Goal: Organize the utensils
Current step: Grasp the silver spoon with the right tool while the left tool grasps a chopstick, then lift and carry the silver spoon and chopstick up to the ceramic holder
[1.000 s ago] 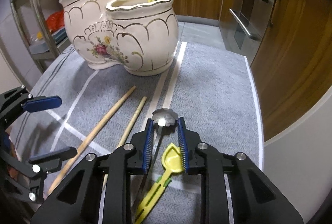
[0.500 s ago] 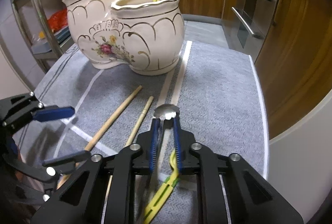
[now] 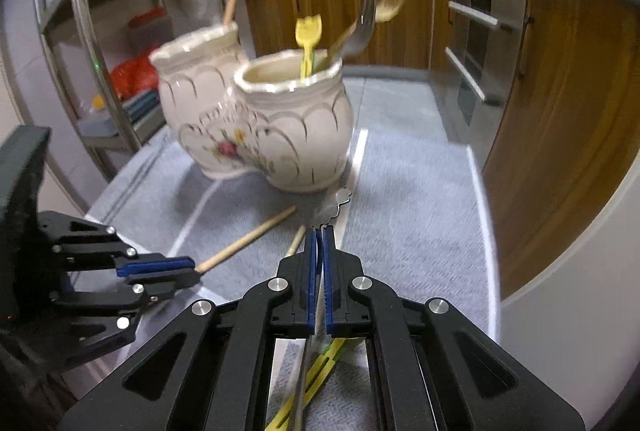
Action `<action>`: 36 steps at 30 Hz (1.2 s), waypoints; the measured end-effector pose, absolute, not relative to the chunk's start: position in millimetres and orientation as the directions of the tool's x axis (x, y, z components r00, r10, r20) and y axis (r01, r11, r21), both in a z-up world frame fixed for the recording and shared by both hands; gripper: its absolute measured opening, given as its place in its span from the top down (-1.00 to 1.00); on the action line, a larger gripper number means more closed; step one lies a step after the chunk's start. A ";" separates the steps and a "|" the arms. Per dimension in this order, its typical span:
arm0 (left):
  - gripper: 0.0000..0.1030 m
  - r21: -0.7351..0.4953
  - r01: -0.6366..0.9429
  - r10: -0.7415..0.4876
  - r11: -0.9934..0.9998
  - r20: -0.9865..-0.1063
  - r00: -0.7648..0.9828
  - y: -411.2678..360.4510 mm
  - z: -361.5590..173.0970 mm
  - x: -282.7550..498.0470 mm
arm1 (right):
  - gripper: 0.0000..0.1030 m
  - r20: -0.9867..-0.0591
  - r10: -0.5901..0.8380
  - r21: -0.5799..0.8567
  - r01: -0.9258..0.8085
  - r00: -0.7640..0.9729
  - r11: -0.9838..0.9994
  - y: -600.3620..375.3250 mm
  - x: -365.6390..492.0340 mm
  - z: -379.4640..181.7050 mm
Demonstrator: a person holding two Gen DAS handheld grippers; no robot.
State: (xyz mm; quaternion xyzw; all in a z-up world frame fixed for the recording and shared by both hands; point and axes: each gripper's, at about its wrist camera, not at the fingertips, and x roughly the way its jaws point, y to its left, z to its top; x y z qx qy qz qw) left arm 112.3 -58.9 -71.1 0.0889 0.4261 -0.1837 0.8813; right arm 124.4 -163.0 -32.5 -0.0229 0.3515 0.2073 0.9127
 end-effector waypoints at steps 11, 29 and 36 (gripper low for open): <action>0.88 0.019 0.400 -0.292 0.916 -0.653 0.699 -28.4 -42.0 80.2 | 0.95 -0.495 0.368 0.043 -0.401 0.787 0.915 -171.8 97.0 1.5; 0.88 0.019 0.362 -0.330 0.932 -0.369 0.869 3.1 3.4 52.6 | 0.95 -0.362 0.362 0.107 -0.347 0.859 0.932 -189.4 89.0 23.6; 0.88 -0.044 0.329 -0.327 0.943 -0.287 0.900 21.0 33.6 73.9 | 0.95 -0.334 0.371 0.121 -0.351 0.866 0.928 -181.9 100.9 37.1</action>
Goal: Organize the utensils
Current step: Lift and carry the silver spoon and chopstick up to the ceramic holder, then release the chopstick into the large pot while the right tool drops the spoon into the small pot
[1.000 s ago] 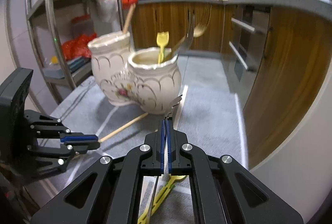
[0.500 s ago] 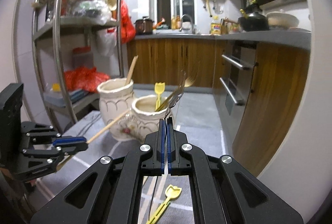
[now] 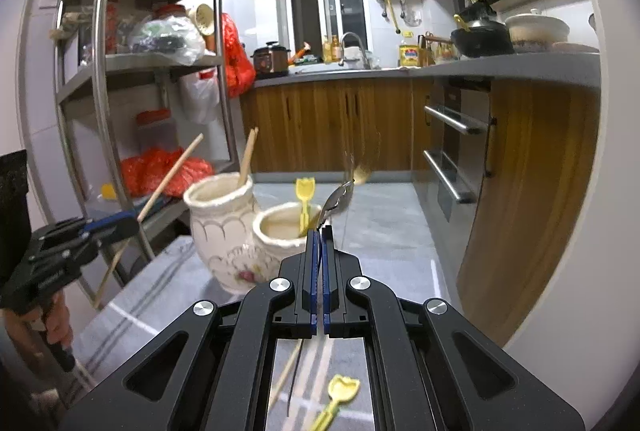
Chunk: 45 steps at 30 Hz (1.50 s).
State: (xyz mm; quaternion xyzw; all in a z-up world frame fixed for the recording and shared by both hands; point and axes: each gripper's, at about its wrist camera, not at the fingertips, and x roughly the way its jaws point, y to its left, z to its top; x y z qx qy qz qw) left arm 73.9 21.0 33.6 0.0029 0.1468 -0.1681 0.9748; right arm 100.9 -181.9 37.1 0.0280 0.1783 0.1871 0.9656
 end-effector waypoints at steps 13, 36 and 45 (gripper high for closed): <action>0.88 -0.256 0.284 -0.333 0.924 -0.177 0.926 42.8 79.5 177.4 | 0.95 -0.222 0.335 0.139 -0.311 0.916 0.940 -161.5 161.6 93.1; 0.88 -0.138 0.135 -0.167 0.981 -0.254 0.953 35.7 29.5 198.9 | 0.95 -0.293 0.364 0.050 -0.366 0.884 0.929 -111.6 204.7 44.2; 0.88 -0.079 0.154 -0.170 0.985 -0.264 0.949 35.9 21.4 175.0 | 0.94 -0.380 0.419 0.057 -0.431 0.825 0.901 -98.2 210.3 29.3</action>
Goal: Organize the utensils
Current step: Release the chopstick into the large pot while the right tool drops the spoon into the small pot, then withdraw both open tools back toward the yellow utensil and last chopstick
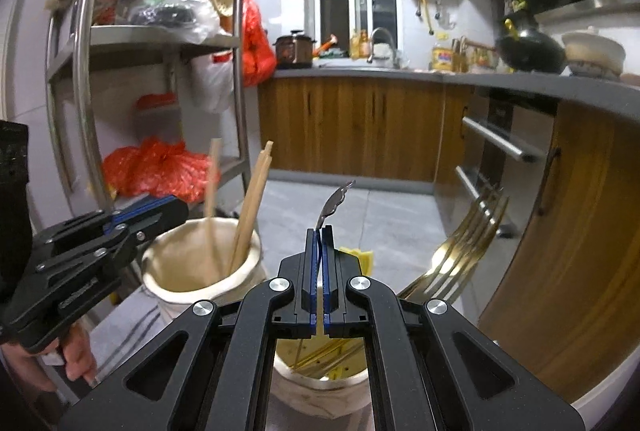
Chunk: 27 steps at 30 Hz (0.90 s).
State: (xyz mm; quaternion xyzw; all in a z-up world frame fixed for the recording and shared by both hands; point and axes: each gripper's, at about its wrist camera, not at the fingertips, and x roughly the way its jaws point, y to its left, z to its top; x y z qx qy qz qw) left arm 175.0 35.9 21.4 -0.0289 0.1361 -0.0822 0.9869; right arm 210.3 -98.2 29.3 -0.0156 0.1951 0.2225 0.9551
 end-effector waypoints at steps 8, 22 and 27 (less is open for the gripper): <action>0.88 -0.083 0.161 -0.177 0.983 -0.260 0.949 40.0 24.7 165.9 | 0.50 -0.386 0.468 0.111 -0.464 0.795 0.879 -101.1 210.9 31.6; 0.59 -0.032 0.163 -0.165 0.986 -0.268 0.949 45.7 28.2 138.4 | 0.00 -0.331 0.463 0.159 -0.435 0.822 0.886 -140.4 171.5 41.6; 0.59 -0.004 0.160 -0.154 0.987 -0.295 0.943 43.1 29.1 124.4 | -0.02 -0.344 0.437 0.163 -0.406 0.831 0.899 -155.6 151.7 39.4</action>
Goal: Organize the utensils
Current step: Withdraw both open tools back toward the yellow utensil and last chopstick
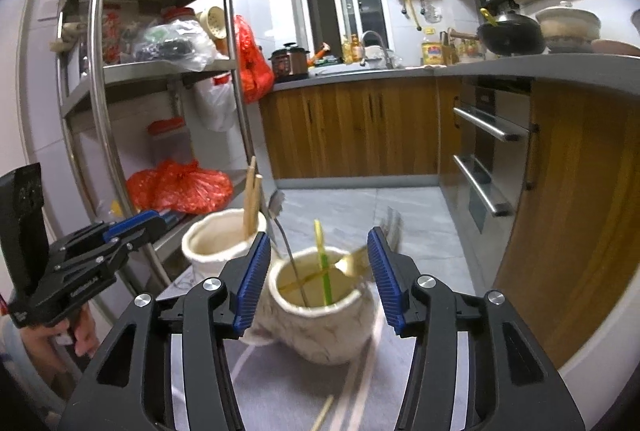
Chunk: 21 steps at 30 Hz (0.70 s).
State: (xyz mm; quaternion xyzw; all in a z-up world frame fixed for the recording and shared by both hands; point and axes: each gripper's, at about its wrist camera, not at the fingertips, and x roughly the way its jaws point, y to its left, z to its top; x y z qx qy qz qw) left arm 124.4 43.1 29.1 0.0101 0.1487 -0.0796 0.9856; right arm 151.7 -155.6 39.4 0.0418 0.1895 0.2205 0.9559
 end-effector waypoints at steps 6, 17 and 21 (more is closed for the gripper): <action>0.59 -0.015 0.169 -0.165 0.986 -0.316 0.934 40.1 30.4 109.6 | -0.05 -0.367 0.425 0.164 -0.392 0.828 0.905 -165.4 136.1 34.9; -0.88 -0.047 0.158 -0.165 0.986 -0.351 0.922 34.5 29.4 84.7 | -0.87 -0.389 0.385 0.153 -0.353 0.837 0.923 -187.6 113.0 26.6; -0.89 -0.044 0.157 -0.162 0.987 -0.370 0.915 33.7 25.8 77.9 | -0.90 -0.424 0.322 0.100 -0.309 0.846 0.946 -193.1 106.3 16.3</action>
